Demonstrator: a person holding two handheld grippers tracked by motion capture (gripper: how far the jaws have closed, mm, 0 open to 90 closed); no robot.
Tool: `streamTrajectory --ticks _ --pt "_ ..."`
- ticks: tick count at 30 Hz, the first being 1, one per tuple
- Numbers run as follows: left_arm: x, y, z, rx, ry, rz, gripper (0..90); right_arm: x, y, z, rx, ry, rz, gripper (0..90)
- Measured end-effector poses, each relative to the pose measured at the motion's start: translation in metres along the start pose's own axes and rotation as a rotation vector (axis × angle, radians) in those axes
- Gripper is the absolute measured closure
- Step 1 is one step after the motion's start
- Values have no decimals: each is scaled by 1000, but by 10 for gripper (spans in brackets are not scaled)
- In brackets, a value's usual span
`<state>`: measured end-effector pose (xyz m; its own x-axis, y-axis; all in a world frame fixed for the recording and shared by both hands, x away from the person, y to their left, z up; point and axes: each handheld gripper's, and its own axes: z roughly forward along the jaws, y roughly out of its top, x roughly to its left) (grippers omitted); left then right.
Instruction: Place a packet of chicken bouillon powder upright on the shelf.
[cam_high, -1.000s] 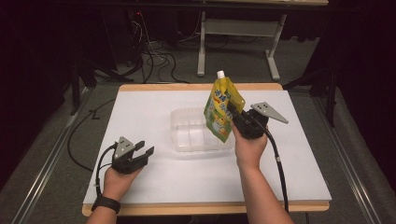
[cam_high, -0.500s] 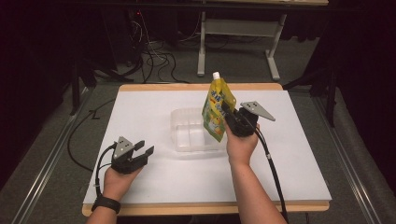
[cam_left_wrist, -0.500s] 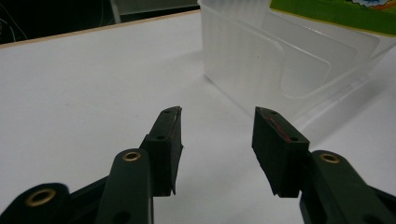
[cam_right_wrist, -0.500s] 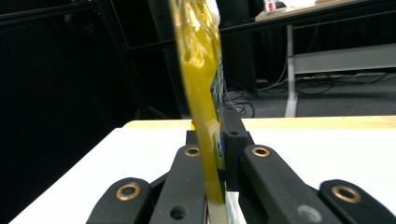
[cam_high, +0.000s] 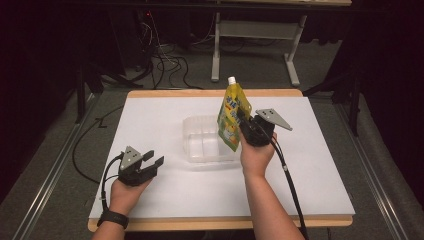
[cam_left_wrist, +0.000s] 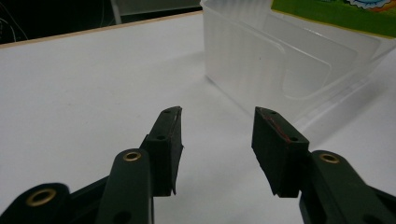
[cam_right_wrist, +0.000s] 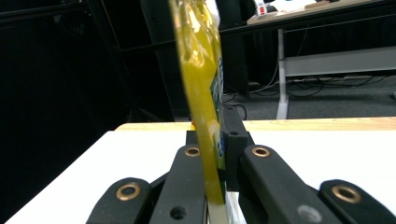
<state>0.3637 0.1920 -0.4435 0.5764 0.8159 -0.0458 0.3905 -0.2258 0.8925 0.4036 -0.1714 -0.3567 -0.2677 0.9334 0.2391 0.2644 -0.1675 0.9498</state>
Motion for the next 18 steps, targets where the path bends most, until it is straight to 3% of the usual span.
streamTrajectory --ticks 8,10,15,18 --pt "0 0 -1 1 -2 2 535 11 0 3 12 5 -6 900" --pt "0 0 -1 -3 -1 1 535 12 0 3 9 -12 -18 900" --pt "1 0 -1 -2 -2 0 537 11 -1 -2 -7 3 9 900" --pt "0 1 -1 -2 -4 4 537 6 -5 0 -7 -4 48 900"
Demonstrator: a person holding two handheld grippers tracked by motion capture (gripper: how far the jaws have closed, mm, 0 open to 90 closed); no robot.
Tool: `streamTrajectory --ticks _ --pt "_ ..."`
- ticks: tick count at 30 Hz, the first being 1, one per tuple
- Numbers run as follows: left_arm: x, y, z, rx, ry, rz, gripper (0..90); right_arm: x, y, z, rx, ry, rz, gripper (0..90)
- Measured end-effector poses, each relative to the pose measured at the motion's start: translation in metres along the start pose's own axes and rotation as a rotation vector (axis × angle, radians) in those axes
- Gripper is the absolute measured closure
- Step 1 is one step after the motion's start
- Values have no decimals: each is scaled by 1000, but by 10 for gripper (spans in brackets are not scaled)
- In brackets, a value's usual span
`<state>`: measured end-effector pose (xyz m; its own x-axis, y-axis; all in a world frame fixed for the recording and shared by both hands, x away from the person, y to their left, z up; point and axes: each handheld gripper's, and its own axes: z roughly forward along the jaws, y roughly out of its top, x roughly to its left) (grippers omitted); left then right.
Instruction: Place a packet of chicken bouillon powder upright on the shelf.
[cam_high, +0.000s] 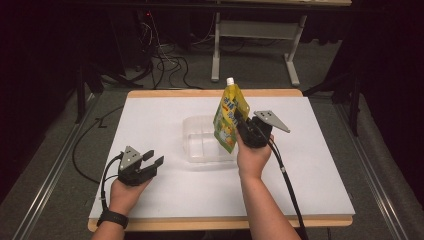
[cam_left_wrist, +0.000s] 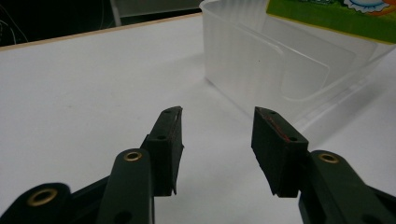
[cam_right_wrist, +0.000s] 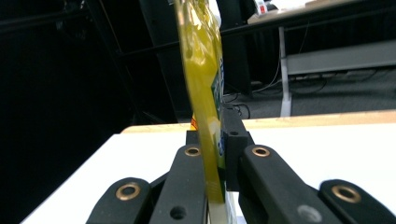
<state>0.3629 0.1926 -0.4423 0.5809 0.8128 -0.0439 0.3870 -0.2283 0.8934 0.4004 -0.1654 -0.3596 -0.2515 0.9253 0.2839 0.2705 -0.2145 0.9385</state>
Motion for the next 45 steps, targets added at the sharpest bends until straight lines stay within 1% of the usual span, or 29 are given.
streamTrajectory --ticks 4,6,7,10,14,18,21,24,30,34,39,42,43,44,45 --pt "0 0 0 -2 2 -2 539 -8 -2 -2 -14 -17 12 900" --pt "0 0 1 2 0 -2 539 -12 -2 -4 -20 -18 15 900" --pt "0 -1 1 2 1 0 539 -14 -2 -5 -20 -30 16 900" --pt "-1 0 2 6 -2 6 539 -20 -3 -5 -16 -28 27 900" --pt "-1 0 2 3 0 4 540 -18 -5 -3 -8 -30 22 900" --pt "-1 0 1 3 -1 5 540 -11 -9 3 10 -23 -11 900" --pt "-1 0 1 4 0 8 540 -7 -10 7 6 -10 -48 900" --pt "0 -1 1 4 -1 3 542 -5 -9 11 -1 7 -76 900" --pt "-1 -1 2 8 -3 4 544 -6 -15 15 0 24 -101 900" --pt "-2 -1 3 13 -5 10 546 -9 -23 17 6 35 -119 900" --pt "-3 -2 4 18 -5 12 547 -9 -32 15 22 49 -135 900" --pt "-3 -2 4 17 -6 14 547 -9 -39 14 35 57 -157 900" --pt "-4 -2 4 18 -6 15 547 -10 -41 13 25 65 -159 900" --pt "-4 -2 3 20 -7 17 547 -9 -41 11 27 67 -155 900" --pt "-4 -2 3 20 -7 19 547 -8 -41 11 31 69 -166 900"
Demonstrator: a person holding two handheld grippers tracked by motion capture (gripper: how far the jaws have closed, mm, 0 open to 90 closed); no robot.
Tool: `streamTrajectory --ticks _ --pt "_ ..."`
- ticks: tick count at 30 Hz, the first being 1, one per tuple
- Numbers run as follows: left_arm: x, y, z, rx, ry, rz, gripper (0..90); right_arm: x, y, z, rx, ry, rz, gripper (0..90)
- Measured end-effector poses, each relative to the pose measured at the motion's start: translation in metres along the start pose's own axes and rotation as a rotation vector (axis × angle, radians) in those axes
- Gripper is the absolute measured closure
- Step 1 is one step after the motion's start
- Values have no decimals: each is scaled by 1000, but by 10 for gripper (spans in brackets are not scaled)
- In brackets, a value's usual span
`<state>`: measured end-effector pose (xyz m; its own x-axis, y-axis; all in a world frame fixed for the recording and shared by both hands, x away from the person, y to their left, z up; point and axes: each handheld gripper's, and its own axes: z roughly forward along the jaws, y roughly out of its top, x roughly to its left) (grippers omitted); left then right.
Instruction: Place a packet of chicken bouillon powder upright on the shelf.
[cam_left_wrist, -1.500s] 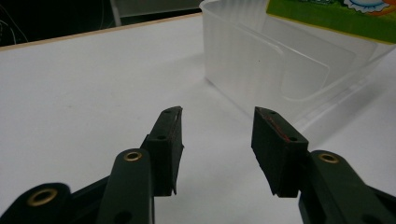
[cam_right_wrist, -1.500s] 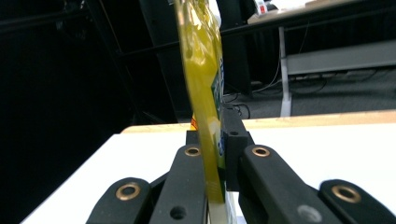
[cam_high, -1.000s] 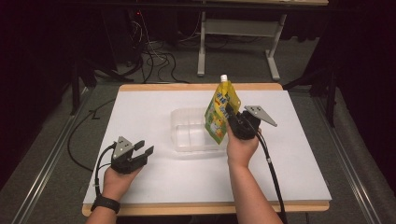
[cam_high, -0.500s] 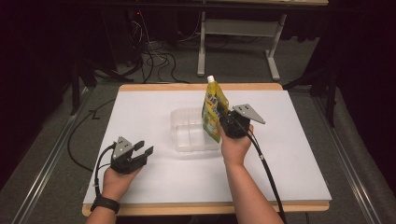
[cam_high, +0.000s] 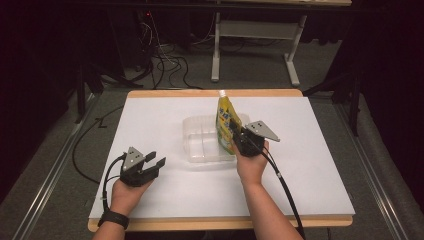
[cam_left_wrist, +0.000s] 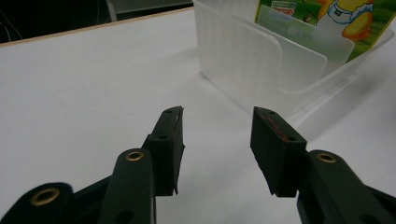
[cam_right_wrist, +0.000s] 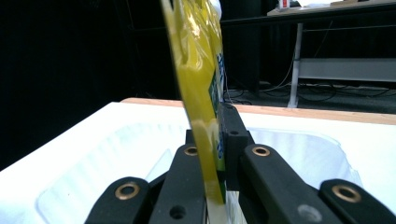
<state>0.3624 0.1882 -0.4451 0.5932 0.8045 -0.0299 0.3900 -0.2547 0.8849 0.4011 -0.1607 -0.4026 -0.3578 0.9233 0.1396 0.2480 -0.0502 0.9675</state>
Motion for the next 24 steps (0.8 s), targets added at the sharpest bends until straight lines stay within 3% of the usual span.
streamTrajectory --ticks 3,5,12,14,17,20,24 --pt "0 0 -1 0 -4 1 547 1 1 0 10 9 -13 900" --pt "-1 0 -1 -1 -5 1 546 -1 3 1 28 13 5 867" --pt "1 1 1 3 -14 7 542 -8 5 -9 82 70 4 472" --pt "2 1 1 3 -16 2 540 -8 5 -17 103 87 -21 394" --pt "4 1 2 5 -17 -9 537 -12 4 -33 119 102 -57 321" --pt "4 1 1 0 -13 -19 534 -16 1 -49 132 102 -84 303" --pt "5 1 0 -5 -10 -30 531 -28 -1 -68 139 113 -81 288"
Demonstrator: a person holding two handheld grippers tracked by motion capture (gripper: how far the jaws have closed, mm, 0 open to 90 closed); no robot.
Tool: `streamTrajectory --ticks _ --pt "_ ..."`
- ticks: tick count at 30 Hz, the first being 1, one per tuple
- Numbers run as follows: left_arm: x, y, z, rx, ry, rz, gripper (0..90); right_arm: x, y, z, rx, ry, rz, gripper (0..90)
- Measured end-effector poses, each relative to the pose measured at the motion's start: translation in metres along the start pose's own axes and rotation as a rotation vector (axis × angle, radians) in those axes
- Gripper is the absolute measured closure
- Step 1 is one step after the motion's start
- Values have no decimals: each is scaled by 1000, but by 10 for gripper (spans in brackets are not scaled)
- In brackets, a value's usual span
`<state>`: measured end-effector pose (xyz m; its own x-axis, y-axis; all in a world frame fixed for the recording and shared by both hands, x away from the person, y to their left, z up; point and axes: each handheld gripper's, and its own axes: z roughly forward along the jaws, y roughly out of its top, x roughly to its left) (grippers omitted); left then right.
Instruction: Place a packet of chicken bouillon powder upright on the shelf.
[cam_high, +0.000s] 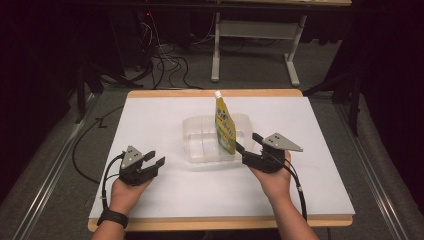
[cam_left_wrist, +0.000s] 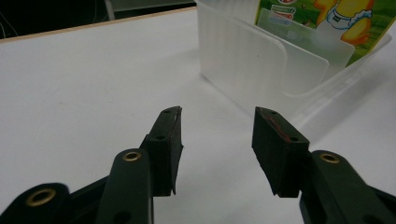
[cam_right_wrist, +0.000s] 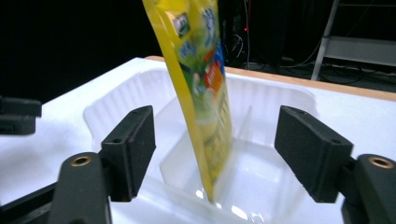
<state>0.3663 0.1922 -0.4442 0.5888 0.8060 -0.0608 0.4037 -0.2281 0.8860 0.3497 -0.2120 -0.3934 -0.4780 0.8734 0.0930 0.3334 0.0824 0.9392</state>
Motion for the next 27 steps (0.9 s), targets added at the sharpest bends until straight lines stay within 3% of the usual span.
streamTrajectory --ticks 5,9,14,20,23,24,27 --pt "2 0 -1 -2 7 -11 526 -13 -6 -27 0 -24 -9 276" --pt "4 0 -3 -6 13 -15 522 -32 -12 -48 2 -73 -23 258" --pt "7 0 -6 -18 20 -25 517 -66 -27 -72 31 -144 -11 229" --pt "11 -2 -7 -9 19 -42 498 -111 -50 -102 73 -266 41 204" --pt "13 -5 -4 12 9 -71 431 -126 -68 -113 51 -318 90 178" --pt "13 -5 -2 16 18 -68 396 -131 -73 -112 63 -311 109 151" --pt "13 -5 1 24 43 -77 297 -135 -77 -104 119 -306 105 133"
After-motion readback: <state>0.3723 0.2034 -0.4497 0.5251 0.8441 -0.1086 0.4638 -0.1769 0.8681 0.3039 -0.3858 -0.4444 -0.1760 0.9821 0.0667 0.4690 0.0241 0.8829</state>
